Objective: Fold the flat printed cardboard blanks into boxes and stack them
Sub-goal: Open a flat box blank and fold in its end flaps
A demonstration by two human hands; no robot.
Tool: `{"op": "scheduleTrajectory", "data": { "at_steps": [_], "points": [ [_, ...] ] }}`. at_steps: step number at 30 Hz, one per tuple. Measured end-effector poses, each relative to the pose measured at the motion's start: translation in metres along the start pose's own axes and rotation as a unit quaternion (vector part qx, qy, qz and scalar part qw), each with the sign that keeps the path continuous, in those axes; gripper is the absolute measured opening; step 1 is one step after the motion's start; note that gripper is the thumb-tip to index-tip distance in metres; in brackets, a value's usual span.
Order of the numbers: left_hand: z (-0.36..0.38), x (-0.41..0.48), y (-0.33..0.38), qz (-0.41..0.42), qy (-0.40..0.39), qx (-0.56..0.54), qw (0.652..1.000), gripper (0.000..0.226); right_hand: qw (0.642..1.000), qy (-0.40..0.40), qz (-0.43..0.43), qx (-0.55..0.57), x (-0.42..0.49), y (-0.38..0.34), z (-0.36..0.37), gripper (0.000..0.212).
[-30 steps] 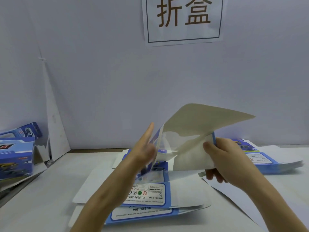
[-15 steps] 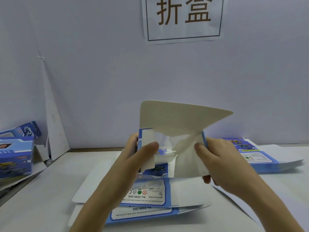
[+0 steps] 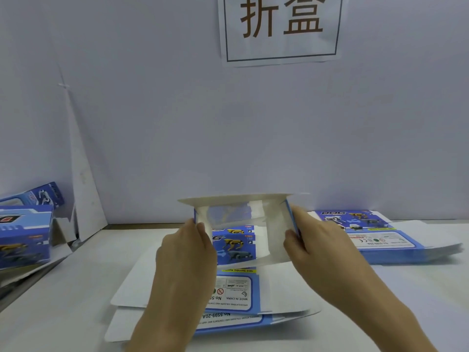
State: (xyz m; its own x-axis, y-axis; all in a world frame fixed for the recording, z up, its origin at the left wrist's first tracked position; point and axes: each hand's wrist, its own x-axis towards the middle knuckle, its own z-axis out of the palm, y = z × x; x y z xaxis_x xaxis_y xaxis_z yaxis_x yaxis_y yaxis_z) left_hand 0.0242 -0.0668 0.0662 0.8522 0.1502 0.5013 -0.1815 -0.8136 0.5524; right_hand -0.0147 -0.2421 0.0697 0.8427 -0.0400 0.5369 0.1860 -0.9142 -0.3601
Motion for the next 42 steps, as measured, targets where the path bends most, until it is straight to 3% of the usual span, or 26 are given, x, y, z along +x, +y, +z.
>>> {"op": "scheduleTrajectory", "data": {
  "at_steps": [2, 4, 6, 8, 10, 12, 14, 16, 18, 20, 25, 29, 31, 32, 34, 38, 40, 42],
  "points": [
    [0.001, 0.0, 0.0, 0.002, 0.005, -0.009, 1.0, 0.038, 0.999, 0.017, 0.005, -0.032, 0.003, 0.002, 0.004, 0.021],
    [-0.001, -0.001, 0.001, 0.035, 0.012, -0.057, 0.998, 0.039, 1.0, 0.016, 0.004, 0.007, 0.003, 0.001, 0.004, 0.032],
    [-0.003, -0.004, 0.001, 0.074, 0.008, -0.169, 0.983, 0.033, 0.992, -0.015, 0.042, 0.121, 0.001, 0.001, 0.0, 0.042],
    [-0.006, -0.004, 0.003, 0.074, -0.028, -0.315, 0.946, 0.018, 0.959, -0.02, 0.119, 0.258, 0.004, 0.002, -0.006, 0.028],
    [-0.002, -0.004, -0.001, 0.096, -0.065, -0.412, 0.904, 0.067, 0.907, 0.01, 0.184, 0.379, 0.008, 0.003, -0.009, 0.015],
    [0.003, -0.007, -0.001, 0.183, -0.063, -0.375, 0.907, 0.098, 0.852, 0.022, 0.223, 0.473, 0.009, 0.0, -0.013, 0.006],
    [0.013, -0.011, 0.001, 0.261, -0.051, -0.251, 0.931, 0.117, 0.816, -0.003, 0.231, 0.53, 0.008, -0.004, -0.016, 0.008],
    [0.024, -0.013, 0.002, 0.251, -0.025, -0.14, 0.958, 0.125, 0.8, -0.052, 0.225, 0.554, 0.006, -0.008, -0.018, 0.01],
    [0.032, -0.012, 0.003, 0.225, -0.001, -0.103, 0.969, 0.121, 0.813, -0.092, 0.203, 0.538, 0.005, -0.01, -0.018, 0.014],
    [0.033, -0.011, 0.004, 0.228, 0.019, -0.113, 0.967, 0.099, 0.842, -0.105, 0.183, 0.496, 0.005, -0.011, -0.017, 0.019],
    [0.028, -0.011, -0.003, 0.338, 0.07, -0.113, 0.932, 0.06, 0.888, -0.082, 0.223, 0.393, 0.003, -0.007, -0.022, 0.048],
    [0.025, -0.011, 0.002, 0.352, 0.068, -0.045, 0.933, 0.065, 0.856, 0.08, 0.226, 0.458, 0.004, -0.003, -0.023, 0.023],
    [0.027, -0.01, 0.002, 0.353, 0.042, -0.049, 0.933, 0.078, 0.85, 0.145, 0.225, 0.454, 0.004, 0.0, -0.024, 0.01],
    [0.028, -0.008, -0.001, 0.35, 0.027, -0.071, 0.934, 0.087, 0.857, 0.159, 0.21, 0.443, 0.004, 0.002, -0.026, 0.013],
    [0.024, -0.002, -0.008, 0.329, -0.013, -0.124, 0.936, 0.107, 0.883, 0.146, 0.171, 0.411, 0.004, 0.007, -0.03, 0.016],
    [0.015, 0.007, -0.019, 0.347, 0.03, -0.134, 0.928, 0.126, 0.908, 0.081, 0.11, 0.397, -0.002, 0.013, -0.034, 0.009],
    [0.012, 0.011, -0.019, 0.368, 0.028, -0.131, 0.92, 0.126, 0.887, 0.09, 0.082, 0.445, -0.002, 0.014, -0.033, 0.025],
    [0.006, 0.011, -0.019, 0.389, 0.032, -0.133, 0.911, 0.122, 0.843, 0.148, 0.075, 0.512, 0.001, 0.015, -0.032, 0.028]
  ]
}}
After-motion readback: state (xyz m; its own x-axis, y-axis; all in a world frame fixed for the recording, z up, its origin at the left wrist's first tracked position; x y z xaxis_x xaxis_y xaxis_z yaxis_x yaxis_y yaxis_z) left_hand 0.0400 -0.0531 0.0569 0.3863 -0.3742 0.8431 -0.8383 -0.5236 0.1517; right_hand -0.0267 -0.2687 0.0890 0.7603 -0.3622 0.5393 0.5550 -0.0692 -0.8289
